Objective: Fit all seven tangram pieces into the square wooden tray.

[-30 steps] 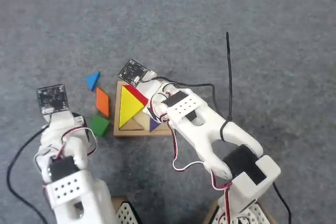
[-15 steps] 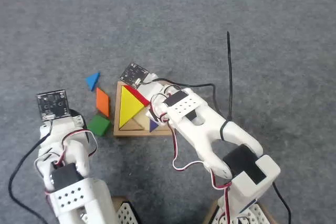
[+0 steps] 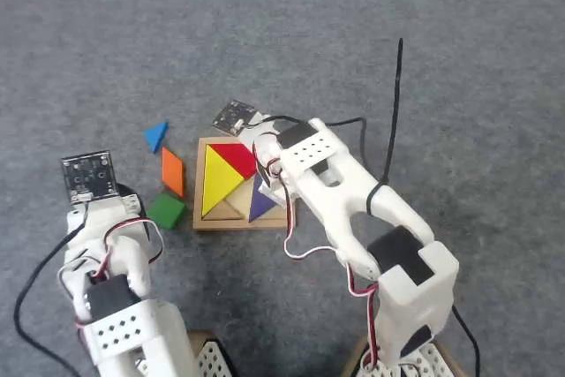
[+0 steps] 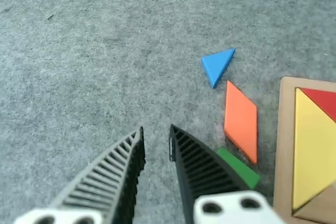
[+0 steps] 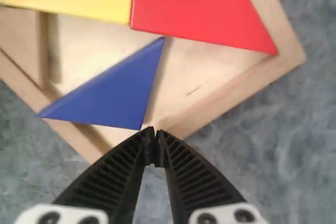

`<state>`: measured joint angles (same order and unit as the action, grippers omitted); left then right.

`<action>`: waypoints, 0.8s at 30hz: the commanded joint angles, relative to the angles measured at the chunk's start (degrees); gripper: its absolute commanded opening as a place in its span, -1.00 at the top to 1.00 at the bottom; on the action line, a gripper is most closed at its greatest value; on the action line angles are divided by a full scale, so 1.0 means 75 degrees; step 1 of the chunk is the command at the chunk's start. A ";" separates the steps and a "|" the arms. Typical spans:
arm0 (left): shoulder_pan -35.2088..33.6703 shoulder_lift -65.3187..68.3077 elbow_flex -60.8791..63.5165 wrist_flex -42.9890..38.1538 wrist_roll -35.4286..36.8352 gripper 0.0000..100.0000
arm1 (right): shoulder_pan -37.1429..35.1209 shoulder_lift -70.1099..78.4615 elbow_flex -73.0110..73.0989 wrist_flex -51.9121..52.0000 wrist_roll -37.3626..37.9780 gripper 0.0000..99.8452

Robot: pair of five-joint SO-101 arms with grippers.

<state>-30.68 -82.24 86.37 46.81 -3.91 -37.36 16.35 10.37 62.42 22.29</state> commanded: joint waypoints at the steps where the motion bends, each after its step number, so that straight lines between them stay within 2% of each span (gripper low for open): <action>1: 0.0035 -0.0129 -0.0076 0.0023 0.0070 0.85 | -0.0182 -0.0311 -0.0434 -0.0229 0.0059 0.98; 4: 0.0035 -0.0129 -0.0076 0.0023 0.0070 0.85 | -0.0182 -0.0463 -0.0434 -0.0756 0.0000 0.98; 9: 0.0035 -0.0129 -0.0076 0.0023 0.0070 0.85 | -0.0404 -0.0451 -0.0434 -0.1588 -0.0891 0.98; 15: 0.0035 -0.0129 -0.0076 0.0035 0.0070 0.85 | -0.0967 -0.0346 -0.0363 -0.1987 -0.0610 0.98; 20: 0.0035 -0.0129 -0.0076 0.0035 0.0070 0.85 | -0.0979 0.0311 -0.0293 -0.2608 -0.0574 0.98; 24: 0.0035 -0.0129 -0.0076 0.0035 0.0070 0.85 | -0.0967 0.0498 -0.0445 -0.2350 -0.0094 0.98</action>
<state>-30.68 -82.24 86.37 46.81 -3.91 -44.22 20.66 10.37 44.31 18.42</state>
